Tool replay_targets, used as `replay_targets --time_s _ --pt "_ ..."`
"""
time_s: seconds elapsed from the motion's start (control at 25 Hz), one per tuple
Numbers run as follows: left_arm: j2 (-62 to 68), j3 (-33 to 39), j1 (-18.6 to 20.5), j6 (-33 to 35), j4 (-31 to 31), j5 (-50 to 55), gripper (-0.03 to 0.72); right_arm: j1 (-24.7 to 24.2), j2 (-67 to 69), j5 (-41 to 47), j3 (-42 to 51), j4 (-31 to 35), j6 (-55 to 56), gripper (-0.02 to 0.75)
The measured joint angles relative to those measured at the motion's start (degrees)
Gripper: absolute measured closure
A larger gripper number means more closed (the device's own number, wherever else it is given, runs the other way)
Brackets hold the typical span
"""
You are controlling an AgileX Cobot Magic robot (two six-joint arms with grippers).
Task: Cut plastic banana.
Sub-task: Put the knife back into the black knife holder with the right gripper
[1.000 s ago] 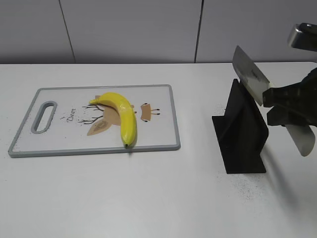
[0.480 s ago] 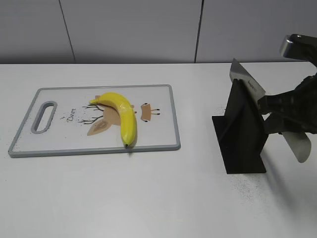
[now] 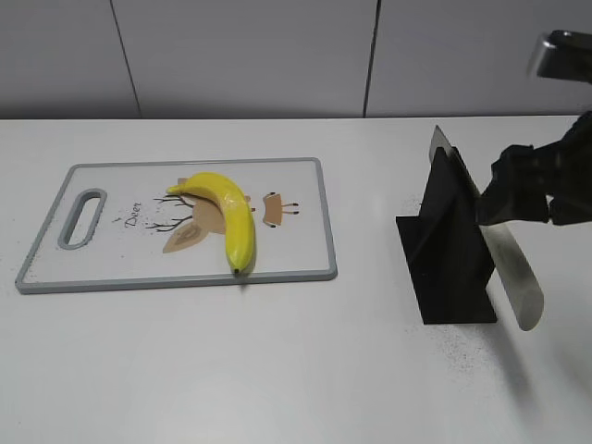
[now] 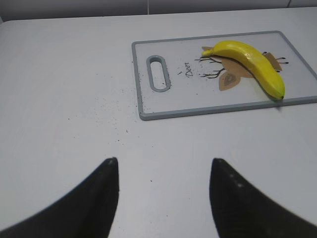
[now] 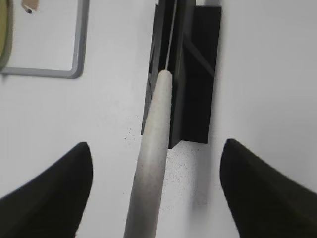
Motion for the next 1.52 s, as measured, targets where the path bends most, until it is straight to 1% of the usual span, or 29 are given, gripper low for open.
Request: replay_targets --time_s 0.28,0.4,0.68,0.88,1.08,1.24,1.52 --pt "0.0 0.0 0.0 0.0 0.0 0.0 0.124 0.0 -13.3 8.2 0.3 0.0 -8.8 0.118" --pt "0.0 0.0 0.0 0.0 0.0 0.0 0.124 0.0 -21.3 10.7 3.9 0.0 -11.3 0.130" --pt "0.0 0.0 0.0 0.0 0.0 0.0 0.124 0.0 -43.2 13.6 16.2 -0.7 -13.1 0.148" --pt "0.0 0.0 0.0 0.0 0.0 0.0 0.124 0.0 -56.0 15.9 18.6 -2.2 -13.2 0.148" --pt "0.0 0.0 0.0 0.0 0.0 0.0 0.124 0.0 -62.7 22.4 18.9 -2.9 -13.3 0.149" --pt "0.0 0.0 0.0 0.0 0.0 0.0 0.124 0.0 -66.6 22.3 19.8 -3.2 -13.3 0.152" --pt "0.0 0.0 0.0 0.0 0.0 0.0 0.124 0.0 -72.7 21.6 20.2 -3.4 -13.4 0.178"
